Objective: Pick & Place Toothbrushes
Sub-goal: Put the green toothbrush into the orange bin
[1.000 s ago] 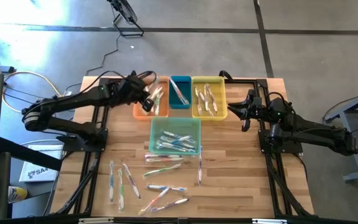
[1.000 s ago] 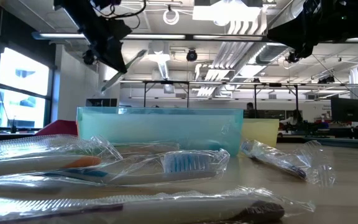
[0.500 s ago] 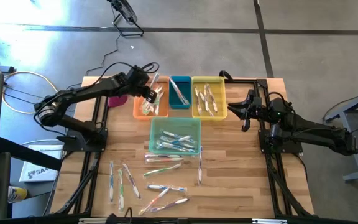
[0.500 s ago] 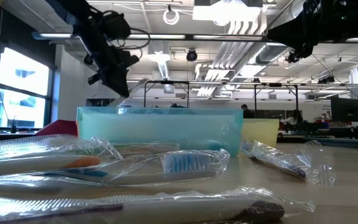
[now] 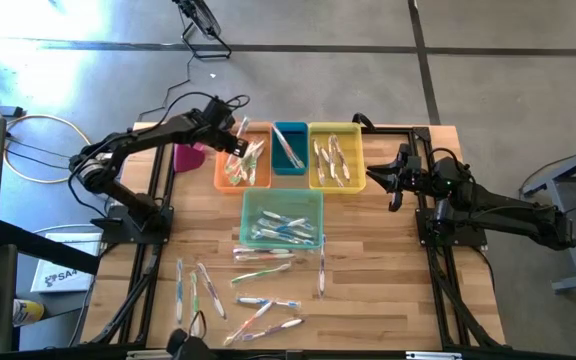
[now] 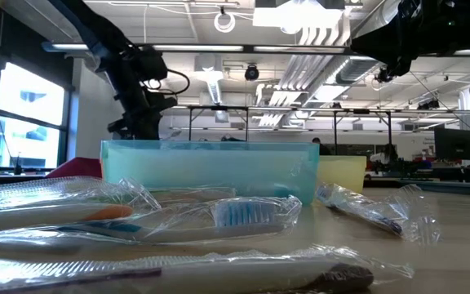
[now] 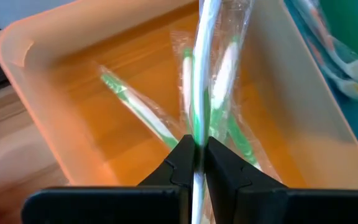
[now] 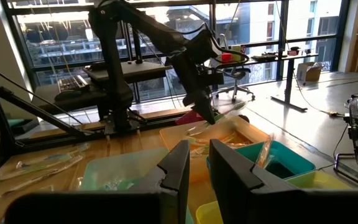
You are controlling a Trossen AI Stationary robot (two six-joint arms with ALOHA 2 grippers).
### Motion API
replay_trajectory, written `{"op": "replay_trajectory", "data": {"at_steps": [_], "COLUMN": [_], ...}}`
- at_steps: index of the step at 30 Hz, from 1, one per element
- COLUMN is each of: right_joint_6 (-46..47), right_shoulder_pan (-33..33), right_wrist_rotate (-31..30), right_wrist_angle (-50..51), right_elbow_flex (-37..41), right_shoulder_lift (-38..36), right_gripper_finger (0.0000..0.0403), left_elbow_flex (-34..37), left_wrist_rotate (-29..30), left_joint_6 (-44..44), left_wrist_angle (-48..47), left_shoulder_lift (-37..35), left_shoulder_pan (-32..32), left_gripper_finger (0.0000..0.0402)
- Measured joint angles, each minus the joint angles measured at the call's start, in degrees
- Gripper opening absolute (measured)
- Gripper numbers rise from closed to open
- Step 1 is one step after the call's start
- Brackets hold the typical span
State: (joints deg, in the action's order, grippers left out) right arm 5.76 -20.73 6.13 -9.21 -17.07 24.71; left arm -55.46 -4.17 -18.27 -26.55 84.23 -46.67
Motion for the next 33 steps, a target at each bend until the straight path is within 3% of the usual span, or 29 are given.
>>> {"op": "replay_trajectory", "data": {"at_steps": [9,20,33], "right_joint_6": [-0.02,-0.02,-0.02], "right_shoulder_pan": [0.0,0.0,-0.01], "right_wrist_rotate": [-0.02,0.0,0.0], "right_wrist_angle": [0.02,0.3,0.85], "right_elbow_flex": [0.01,0.01,0.0], "right_shoulder_lift": [0.0,0.0,0.0], "right_gripper_finger": [0.0055,0.0055,0.0055], "left_elbow_flex": [0.0,0.0,0.0], "left_wrist_rotate": [0.23,1.3,1.28], "left_joint_6": [-0.02,-0.02,3.92], "left_wrist_angle": [0.38,0.47,3.66], "left_shoulder_lift": [0.04,0.04,-0.03], "left_shoulder_pan": [-0.59,-0.57,-0.46], "left_gripper_finger": [0.0028,0.012,0.0127]}}
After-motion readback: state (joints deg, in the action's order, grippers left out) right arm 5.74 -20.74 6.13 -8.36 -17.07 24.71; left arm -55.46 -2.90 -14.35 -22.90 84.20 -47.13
